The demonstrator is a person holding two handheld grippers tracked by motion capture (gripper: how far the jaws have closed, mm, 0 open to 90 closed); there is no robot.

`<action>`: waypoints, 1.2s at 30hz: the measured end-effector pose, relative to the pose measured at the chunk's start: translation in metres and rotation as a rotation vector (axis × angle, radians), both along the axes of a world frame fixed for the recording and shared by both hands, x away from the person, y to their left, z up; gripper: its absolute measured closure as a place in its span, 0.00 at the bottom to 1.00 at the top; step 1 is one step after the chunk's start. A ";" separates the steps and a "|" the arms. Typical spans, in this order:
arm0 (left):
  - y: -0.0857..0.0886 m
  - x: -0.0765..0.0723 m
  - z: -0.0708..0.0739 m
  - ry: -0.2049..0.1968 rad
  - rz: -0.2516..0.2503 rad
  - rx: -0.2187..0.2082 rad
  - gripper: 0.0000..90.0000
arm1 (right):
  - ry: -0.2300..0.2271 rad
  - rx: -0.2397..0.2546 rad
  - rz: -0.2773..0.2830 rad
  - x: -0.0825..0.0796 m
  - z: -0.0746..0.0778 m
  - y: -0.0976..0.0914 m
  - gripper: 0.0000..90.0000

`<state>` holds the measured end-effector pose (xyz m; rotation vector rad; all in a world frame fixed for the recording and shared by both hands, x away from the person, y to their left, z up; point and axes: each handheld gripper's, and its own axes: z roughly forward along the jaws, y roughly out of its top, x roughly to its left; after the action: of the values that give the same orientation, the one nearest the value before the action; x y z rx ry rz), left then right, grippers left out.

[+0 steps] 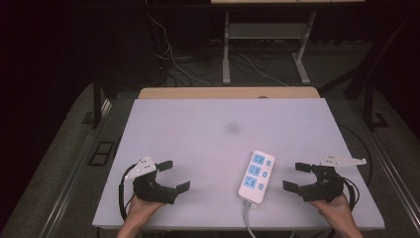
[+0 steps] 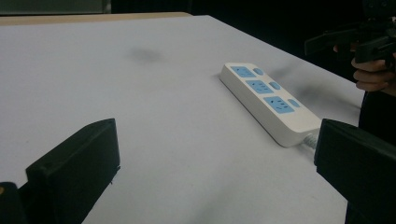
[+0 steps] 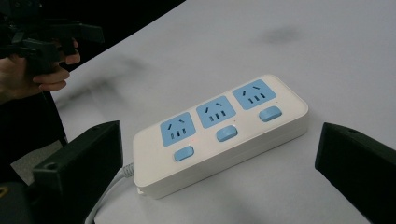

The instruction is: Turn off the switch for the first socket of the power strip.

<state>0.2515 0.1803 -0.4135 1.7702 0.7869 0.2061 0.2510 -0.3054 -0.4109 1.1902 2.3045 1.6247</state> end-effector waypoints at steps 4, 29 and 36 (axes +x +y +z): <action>0.000 0.000 0.000 0.005 -0.005 0.002 0.00 | 0.001 0.003 -0.001 0.000 0.000 -0.001 0.01; -0.013 0.000 -0.003 0.024 -0.058 0.029 0.00 | 0.032 -0.034 0.024 0.003 0.006 -0.001 0.01; -0.013 0.001 -0.004 0.025 -0.060 0.029 0.01 | 0.035 -0.051 0.045 0.004 0.010 0.003 0.01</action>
<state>0.2521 0.1672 -0.4173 1.8247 0.7506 0.1562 0.2552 -0.3028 -0.4008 1.1731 2.3956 1.5612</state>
